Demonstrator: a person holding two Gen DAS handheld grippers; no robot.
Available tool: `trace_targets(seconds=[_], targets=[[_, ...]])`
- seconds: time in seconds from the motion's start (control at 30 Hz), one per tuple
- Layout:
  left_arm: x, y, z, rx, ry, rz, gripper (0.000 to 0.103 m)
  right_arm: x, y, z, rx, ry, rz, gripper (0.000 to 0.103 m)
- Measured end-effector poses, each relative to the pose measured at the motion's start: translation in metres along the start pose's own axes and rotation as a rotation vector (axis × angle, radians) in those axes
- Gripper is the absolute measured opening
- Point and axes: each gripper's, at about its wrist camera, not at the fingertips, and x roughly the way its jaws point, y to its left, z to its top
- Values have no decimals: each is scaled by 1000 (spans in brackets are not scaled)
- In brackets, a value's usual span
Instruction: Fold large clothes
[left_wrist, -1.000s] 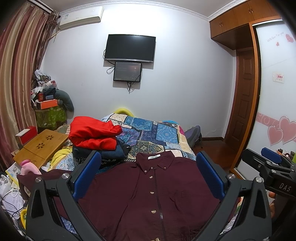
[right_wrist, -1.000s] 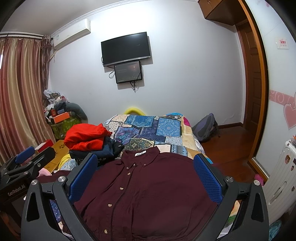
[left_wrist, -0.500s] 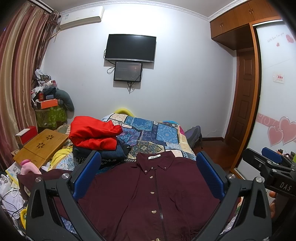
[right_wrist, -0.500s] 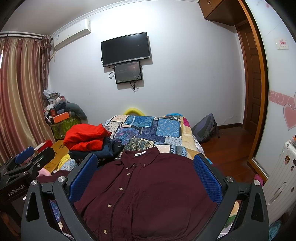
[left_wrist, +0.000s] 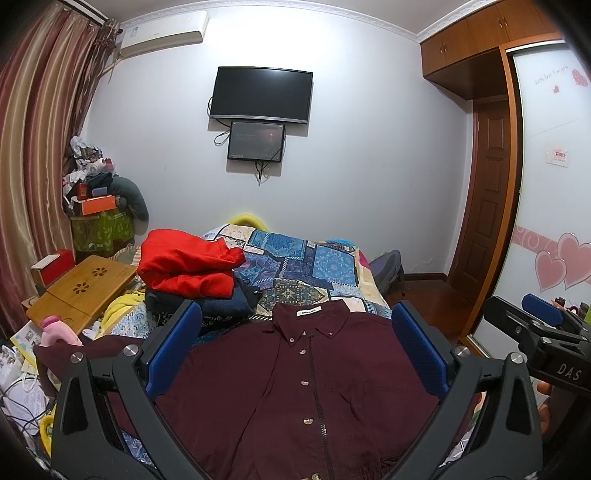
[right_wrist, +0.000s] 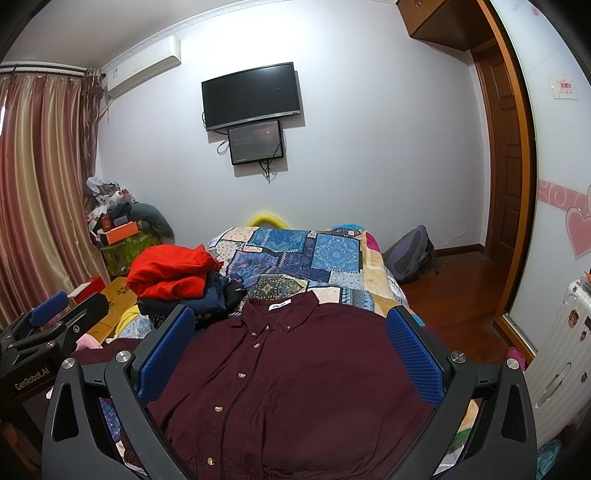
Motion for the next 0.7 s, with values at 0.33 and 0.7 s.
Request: trace_targets(seconds=[0.33, 0.7], targets=[[10, 16, -3, -21, 9, 28, 103, 11, 0, -1, -6, 21, -10, 103], [43, 102, -11, -104, 41, 248, 103, 48, 5, -10, -36, 97, -68, 103]])
